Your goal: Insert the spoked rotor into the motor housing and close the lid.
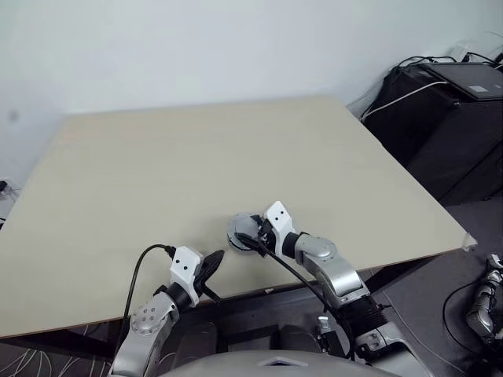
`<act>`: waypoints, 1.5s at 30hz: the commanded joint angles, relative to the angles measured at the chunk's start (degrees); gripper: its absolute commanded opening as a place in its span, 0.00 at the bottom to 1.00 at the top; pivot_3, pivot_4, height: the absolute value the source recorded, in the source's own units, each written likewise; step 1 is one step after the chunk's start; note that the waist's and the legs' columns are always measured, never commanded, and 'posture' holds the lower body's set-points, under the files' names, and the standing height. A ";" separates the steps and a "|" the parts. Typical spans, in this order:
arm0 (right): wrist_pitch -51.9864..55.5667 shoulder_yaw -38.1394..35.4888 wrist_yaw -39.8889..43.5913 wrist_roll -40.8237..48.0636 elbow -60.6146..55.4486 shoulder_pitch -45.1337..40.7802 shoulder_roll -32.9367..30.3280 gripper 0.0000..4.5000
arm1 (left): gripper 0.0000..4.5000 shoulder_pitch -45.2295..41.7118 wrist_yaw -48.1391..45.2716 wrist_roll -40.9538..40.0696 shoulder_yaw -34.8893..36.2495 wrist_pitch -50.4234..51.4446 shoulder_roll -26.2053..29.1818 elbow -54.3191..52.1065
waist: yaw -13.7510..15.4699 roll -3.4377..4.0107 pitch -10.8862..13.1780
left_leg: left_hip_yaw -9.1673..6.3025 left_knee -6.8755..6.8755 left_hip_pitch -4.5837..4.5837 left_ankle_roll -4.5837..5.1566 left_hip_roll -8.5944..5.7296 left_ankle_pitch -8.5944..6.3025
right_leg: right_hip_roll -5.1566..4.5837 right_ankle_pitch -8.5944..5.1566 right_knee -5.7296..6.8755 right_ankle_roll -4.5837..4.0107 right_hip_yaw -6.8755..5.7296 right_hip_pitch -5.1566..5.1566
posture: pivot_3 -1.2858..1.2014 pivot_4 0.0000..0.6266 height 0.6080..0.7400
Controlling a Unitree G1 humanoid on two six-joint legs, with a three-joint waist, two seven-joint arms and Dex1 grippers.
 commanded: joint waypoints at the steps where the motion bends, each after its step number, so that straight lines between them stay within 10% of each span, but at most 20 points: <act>1: 0.97 -0.12 1.34 -0.11 -2.63 -1.42 -1.05 0.71 | 0.00 -0.64 -0.33 -0.75 0.14 -0.78 -0.06 -2.29 | 0.02 0.01 -0.01 | 0.00 0.00 0.00 0.00 0.00 0.00 | 0.00 0.00 0.00 0.00 0.00 0.00 | 0.52 0.00 1.00; 45: 17.59 6.80 1.45 -6.62 -1.93 -4.96 -4.50 0.71 | 0.00 -0.54 0.32 -0.55 0.09 0.97 -0.17 -3.55 | 0.25 0.36 -0.57 | 0.01 0.04 0.02 0.06 -0.02 -0.04 | -0.05 0.07 -0.06 -0.05 -0.04 0.06 | 0.52 0.00 1.00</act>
